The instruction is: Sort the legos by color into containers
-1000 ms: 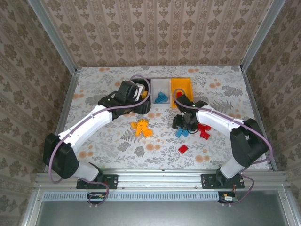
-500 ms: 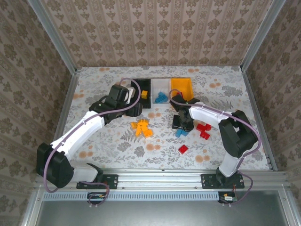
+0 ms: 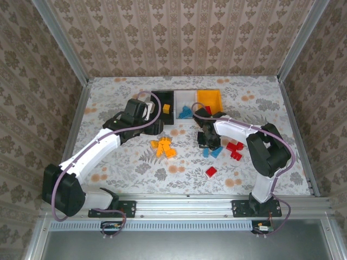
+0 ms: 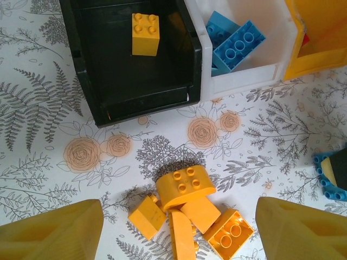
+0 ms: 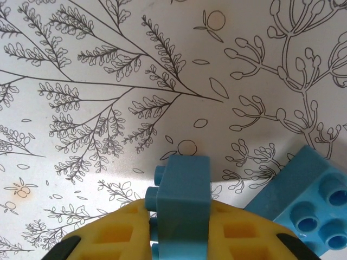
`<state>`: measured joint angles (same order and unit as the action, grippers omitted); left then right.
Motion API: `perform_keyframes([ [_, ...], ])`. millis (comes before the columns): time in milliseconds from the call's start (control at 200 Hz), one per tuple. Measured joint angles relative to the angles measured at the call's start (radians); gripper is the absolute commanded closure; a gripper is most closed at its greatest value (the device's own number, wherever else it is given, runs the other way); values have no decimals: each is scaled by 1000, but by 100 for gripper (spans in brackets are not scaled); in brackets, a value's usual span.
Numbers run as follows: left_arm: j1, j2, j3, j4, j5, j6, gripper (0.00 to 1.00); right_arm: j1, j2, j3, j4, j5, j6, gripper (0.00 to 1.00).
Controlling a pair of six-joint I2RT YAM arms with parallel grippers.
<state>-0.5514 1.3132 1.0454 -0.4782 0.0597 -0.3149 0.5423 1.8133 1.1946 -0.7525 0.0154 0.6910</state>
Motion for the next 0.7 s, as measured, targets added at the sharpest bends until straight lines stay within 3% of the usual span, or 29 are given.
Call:
perform_keyframes([
  [290,3,-22,-5,-1,1,-7,24,7,-2,92,-21,0,-18,83],
  [535,3,-48,-6,-10,1,-11,24,7,5,341,-24,1,-76,83],
  [700,3,-64,-21,-13,1,-30,24,-5,114,562,16,4,-130,83],
])
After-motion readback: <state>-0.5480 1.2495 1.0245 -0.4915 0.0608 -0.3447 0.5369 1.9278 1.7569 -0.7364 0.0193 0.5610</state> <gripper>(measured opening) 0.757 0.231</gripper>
